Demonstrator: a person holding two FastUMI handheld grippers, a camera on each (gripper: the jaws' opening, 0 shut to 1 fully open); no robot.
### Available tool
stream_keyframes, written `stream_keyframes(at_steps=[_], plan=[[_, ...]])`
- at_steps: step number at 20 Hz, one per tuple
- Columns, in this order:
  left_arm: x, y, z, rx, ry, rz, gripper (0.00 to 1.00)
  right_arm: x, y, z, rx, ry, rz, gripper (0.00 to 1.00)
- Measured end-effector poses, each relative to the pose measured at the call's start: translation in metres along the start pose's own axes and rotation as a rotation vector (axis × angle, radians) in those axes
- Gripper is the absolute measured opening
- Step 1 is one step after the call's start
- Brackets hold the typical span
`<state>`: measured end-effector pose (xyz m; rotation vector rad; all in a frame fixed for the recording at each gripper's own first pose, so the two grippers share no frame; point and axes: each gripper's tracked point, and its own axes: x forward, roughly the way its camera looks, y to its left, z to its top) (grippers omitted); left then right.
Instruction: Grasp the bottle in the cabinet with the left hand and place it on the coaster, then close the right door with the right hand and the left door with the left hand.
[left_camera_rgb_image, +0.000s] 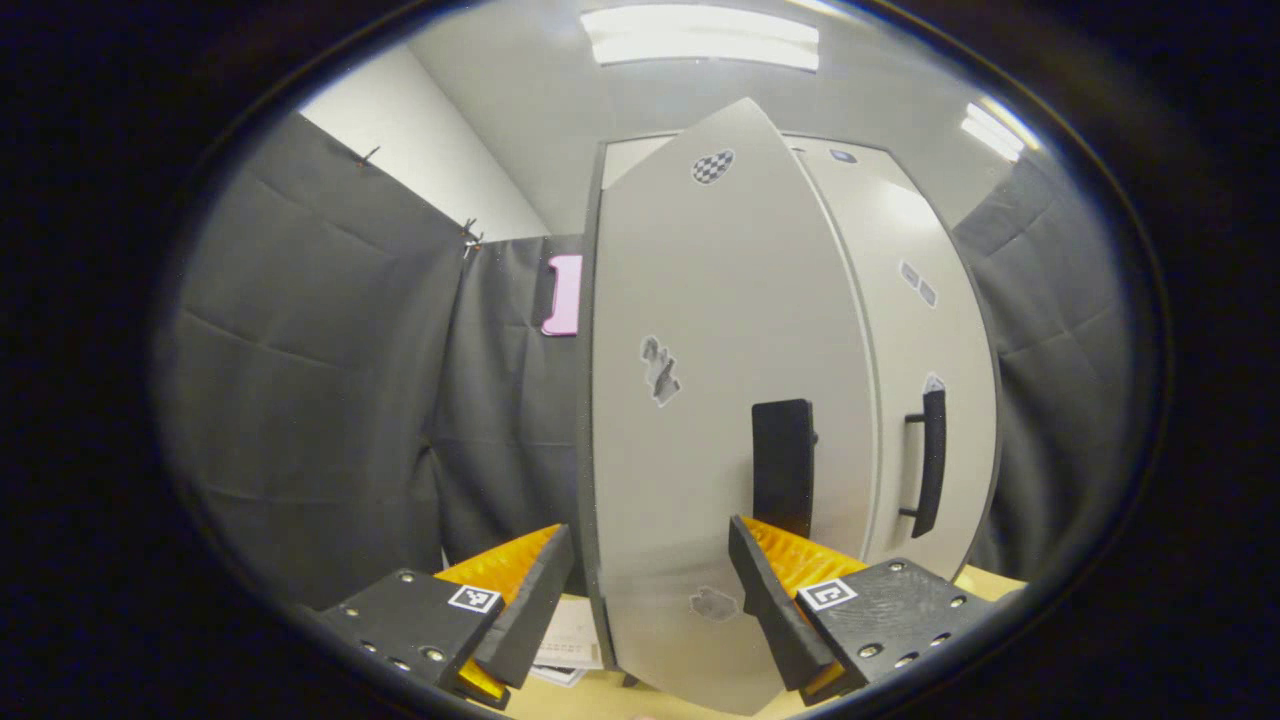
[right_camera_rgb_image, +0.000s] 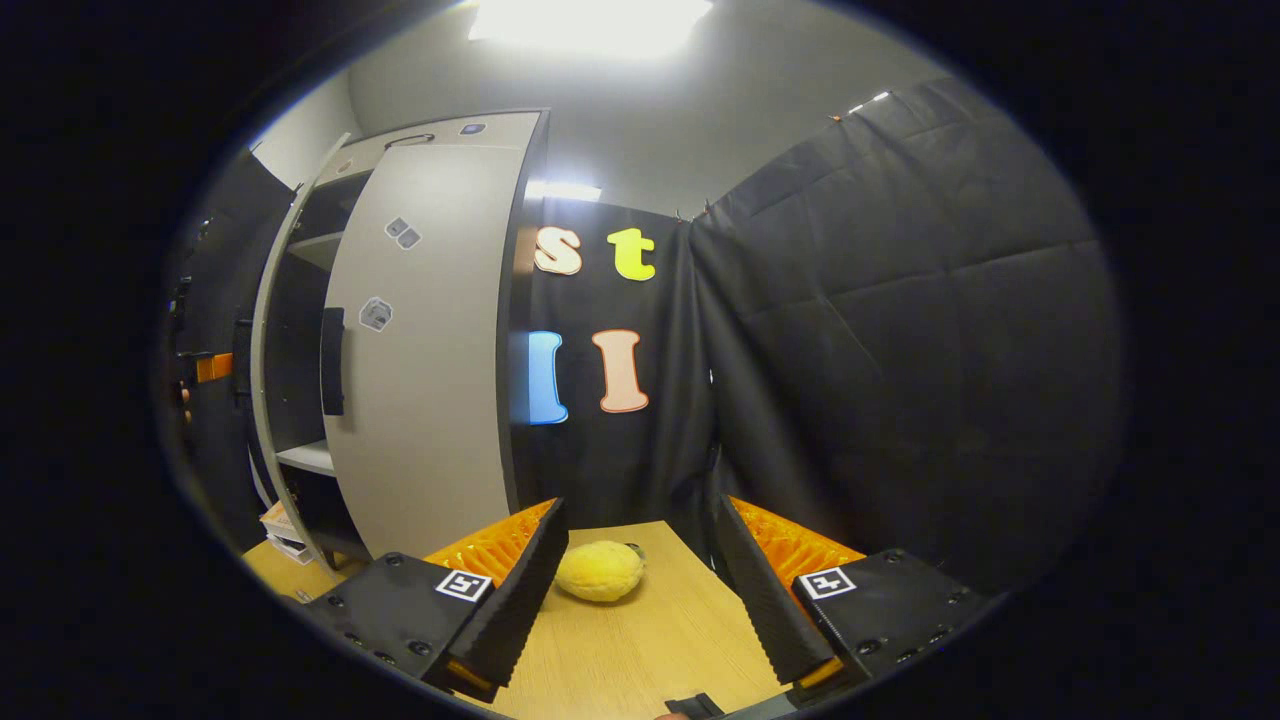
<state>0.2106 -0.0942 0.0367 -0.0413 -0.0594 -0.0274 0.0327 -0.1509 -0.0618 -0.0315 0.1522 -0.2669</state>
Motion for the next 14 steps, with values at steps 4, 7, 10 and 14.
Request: stream_keyframes(at_steps=[4,7,10,14], plan=[[0.006,-0.005,-0.005,0.051,-0.009,0.015,0.99,-0.007,0.0,-0.005,-0.007,0.009,0.011,0.95],[0.006,-0.004,-0.006,0.05,-0.009,0.025,0.99,-0.007,0.003,-0.007,-0.002,0.017,0.039,0.96],[0.001,-0.002,-0.002,0.041,-0.029,0.039,0.99,-0.005,0.014,0.003,0.029,-0.004,0.09,0.96],[0.002,-0.006,-0.005,0.096,-0.046,0.057,0.99,-0.005,0.036,0.014,0.044,-0.022,0.192,0.95]])
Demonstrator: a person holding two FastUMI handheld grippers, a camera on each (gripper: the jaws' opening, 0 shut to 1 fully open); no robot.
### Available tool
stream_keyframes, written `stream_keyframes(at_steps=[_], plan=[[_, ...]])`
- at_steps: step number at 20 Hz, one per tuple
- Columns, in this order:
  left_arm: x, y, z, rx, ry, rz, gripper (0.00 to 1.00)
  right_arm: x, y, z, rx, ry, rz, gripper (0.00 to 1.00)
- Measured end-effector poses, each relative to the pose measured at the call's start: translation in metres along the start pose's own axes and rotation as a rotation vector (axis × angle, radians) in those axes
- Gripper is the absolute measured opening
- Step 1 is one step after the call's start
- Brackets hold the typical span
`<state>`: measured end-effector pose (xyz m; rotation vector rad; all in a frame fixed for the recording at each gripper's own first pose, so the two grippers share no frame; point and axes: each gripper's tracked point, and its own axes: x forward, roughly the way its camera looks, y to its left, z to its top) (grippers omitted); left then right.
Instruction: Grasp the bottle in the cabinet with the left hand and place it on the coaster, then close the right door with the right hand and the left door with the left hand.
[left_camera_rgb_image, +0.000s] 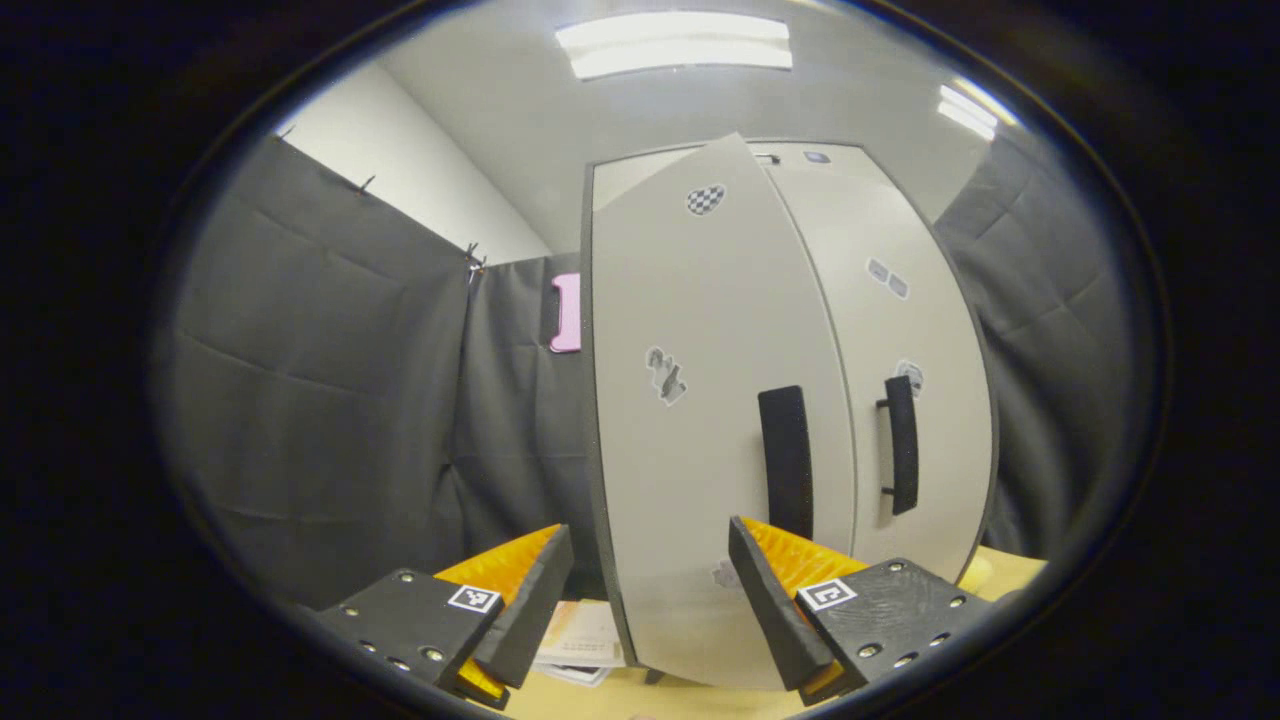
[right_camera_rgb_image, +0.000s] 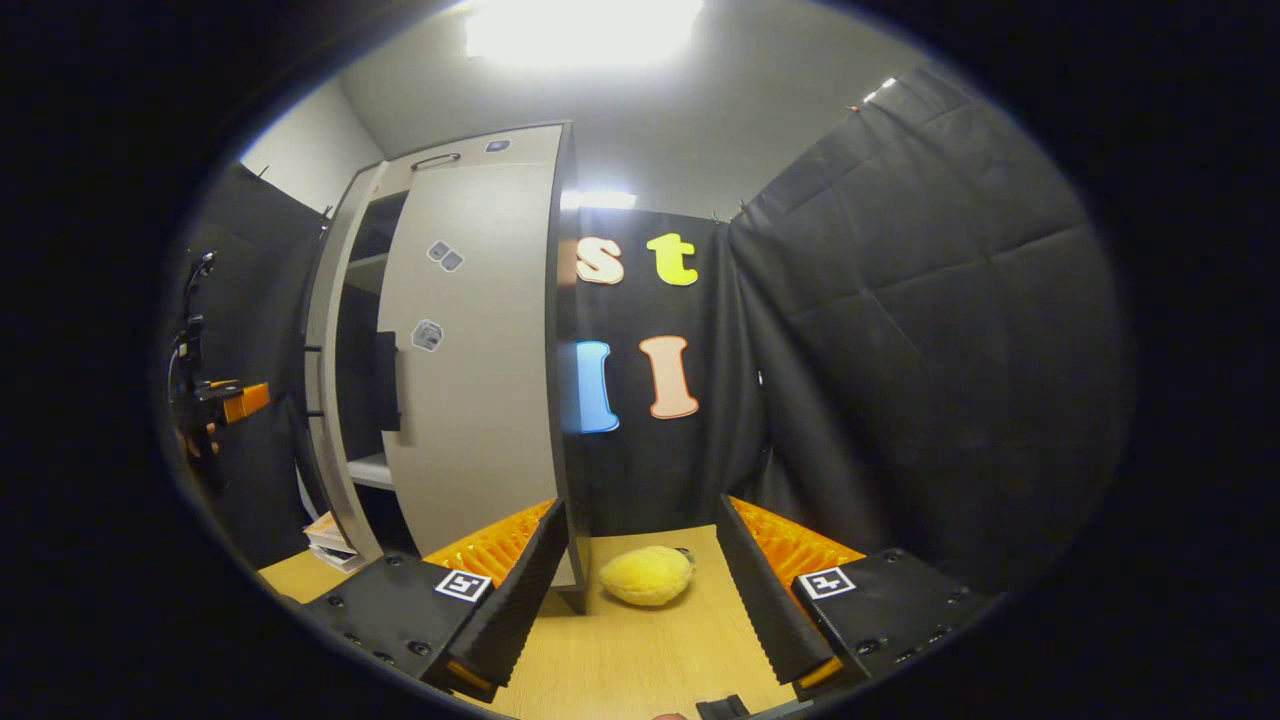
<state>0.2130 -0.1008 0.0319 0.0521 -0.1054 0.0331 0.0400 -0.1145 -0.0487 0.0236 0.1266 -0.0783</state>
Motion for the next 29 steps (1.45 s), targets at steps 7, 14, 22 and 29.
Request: stream_keyframes(at_steps=[7,14,22,29], plan=[[0.002,-0.003,-0.003,0.032,0.014,0.014,0.92,-0.021,0.042,0.015,-0.03,-0.032,0.095,0.96],[0.004,0.0,-0.002,-0.008,0.036,0.0,0.92,-0.057,0.076,0.029,-0.053,-0.049,0.113,0.95],[0.0,0.001,0.003,-0.003,-0.007,0.003,0.92,-0.09,0.099,0.041,-0.084,-0.092,0.125,0.96],[-0.004,0.001,0.004,0.004,-0.056,0.023,0.99,-0.104,0.104,0.045,-0.059,-0.115,0.118,0.95]])
